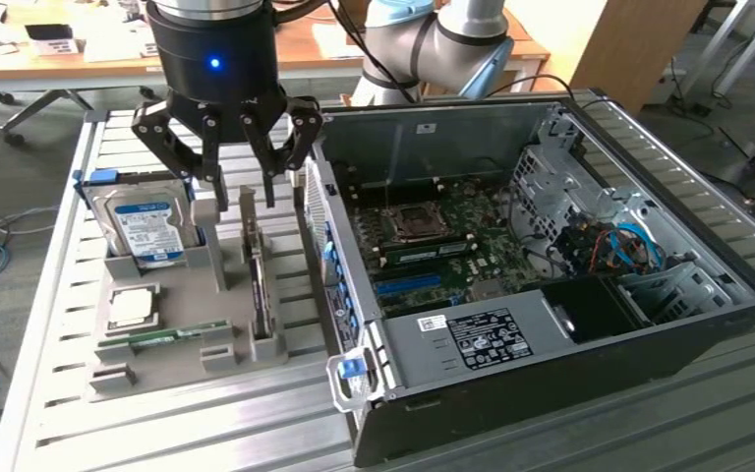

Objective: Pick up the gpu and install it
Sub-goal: 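Pick up the gpu and move the gpu toward the slot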

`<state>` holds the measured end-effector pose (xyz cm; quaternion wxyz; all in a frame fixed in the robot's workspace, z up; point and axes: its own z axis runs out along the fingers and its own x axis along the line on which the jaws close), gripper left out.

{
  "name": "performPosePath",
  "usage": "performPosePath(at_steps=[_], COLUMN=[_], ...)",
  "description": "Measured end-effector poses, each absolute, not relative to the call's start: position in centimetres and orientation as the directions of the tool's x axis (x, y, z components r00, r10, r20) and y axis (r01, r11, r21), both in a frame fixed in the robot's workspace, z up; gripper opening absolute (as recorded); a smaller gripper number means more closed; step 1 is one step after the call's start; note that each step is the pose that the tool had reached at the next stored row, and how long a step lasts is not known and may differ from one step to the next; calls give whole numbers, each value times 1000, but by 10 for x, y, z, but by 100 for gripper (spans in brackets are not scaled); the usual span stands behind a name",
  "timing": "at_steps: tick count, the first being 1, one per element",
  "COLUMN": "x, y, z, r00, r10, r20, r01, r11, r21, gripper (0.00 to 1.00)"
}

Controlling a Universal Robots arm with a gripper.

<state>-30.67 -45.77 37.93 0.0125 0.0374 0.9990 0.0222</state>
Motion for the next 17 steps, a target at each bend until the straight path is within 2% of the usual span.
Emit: performPosePath(at_steps=[17], x=[-307], y=[-458], z=[372], r00=[-997], r10=[75], r20=[-23], r01=[74], r11=[996], r21=[45], gripper=[47])
